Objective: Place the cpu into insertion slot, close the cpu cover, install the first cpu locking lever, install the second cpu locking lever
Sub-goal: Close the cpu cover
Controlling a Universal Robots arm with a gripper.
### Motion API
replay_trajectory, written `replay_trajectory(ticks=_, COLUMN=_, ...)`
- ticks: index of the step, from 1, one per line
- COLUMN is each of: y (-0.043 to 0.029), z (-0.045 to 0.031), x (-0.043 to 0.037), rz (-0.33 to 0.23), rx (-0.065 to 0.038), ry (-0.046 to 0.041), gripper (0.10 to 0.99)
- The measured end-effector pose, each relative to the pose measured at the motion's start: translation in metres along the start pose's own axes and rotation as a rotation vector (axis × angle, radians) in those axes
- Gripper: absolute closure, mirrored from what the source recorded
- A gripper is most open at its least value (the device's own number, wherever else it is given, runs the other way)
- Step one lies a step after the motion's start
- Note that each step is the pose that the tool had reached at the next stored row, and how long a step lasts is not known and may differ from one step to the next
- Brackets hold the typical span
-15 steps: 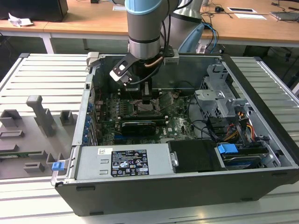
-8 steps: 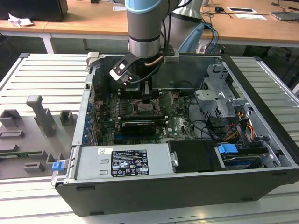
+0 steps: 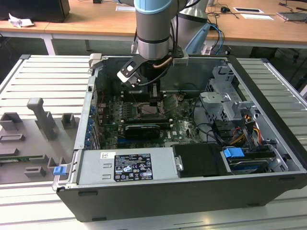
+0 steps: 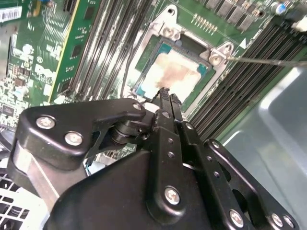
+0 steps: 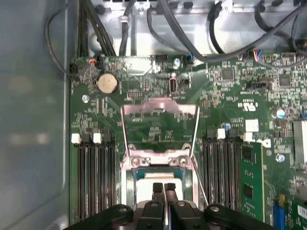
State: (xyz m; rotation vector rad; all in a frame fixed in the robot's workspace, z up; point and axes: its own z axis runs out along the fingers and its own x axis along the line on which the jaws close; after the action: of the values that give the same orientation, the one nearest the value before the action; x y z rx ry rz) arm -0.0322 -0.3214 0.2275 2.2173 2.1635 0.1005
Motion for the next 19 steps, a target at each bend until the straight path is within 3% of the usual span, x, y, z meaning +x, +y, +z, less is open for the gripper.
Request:
replay_trajectory(ticks=10, y=0.0054, z=-0.0060, x=0.0000, rz=0.000, rx=0.000, ry=-0.0019, gripper=0.937)
replay_trajectory(ticks=12, y=0.0059, z=-0.0120, x=0.0002, rz=0.000, rx=0.000, ry=-0.0017, gripper=0.937)
replay_trajectory(ticks=14, y=0.0071, z=-0.0248, x=0.0004, rz=0.000, rx=0.000, ry=-0.0017, gripper=0.937)
replay_trajectory(ticks=16, y=0.0146, z=-0.0333, x=0.0007, rz=0.000, rx=0.001, ry=-0.0017, gripper=0.937)
replay_trajectory(ticks=19, y=0.0222, z=-0.0329, x=0.0009, rz=0.000, rx=0.002, ry=-0.0017, gripper=0.937)
